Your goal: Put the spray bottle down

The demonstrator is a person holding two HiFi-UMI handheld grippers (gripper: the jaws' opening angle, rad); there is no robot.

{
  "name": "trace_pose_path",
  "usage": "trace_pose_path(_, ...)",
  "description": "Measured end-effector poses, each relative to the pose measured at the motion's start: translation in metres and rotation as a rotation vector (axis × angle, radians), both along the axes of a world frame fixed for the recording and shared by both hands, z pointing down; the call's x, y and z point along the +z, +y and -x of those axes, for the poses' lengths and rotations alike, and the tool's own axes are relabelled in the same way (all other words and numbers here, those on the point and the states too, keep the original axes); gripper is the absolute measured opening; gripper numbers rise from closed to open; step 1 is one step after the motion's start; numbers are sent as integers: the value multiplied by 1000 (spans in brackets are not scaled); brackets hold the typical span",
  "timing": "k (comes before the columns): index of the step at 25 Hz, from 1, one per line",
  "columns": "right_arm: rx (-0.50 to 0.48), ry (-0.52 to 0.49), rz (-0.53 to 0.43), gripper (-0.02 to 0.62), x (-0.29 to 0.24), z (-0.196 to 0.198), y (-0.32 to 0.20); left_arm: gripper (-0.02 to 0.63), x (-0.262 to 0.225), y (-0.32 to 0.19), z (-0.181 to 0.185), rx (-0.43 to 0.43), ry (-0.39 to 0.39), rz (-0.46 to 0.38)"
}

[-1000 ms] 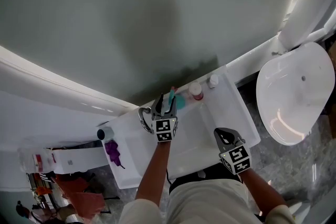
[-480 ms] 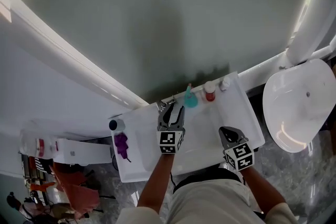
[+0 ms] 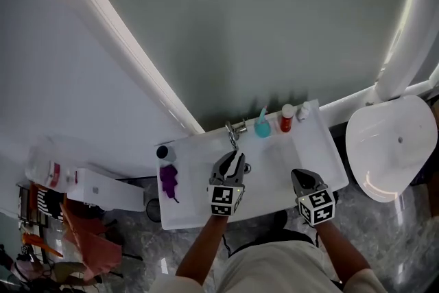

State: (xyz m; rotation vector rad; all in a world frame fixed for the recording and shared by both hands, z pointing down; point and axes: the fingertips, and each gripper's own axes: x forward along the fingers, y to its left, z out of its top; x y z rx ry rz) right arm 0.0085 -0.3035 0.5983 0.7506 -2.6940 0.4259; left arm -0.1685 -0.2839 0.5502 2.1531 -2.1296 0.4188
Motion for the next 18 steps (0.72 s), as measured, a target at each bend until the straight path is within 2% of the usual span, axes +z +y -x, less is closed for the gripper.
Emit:
trace_pose_path(9,32,-17,-51,11,-31,-27,66,29,-27,93,-19,-10,17,-7)
trace_pose_path(18,69,-22,-67,11,-50,-56,128,11,-46,153,-44,29,38,-21)
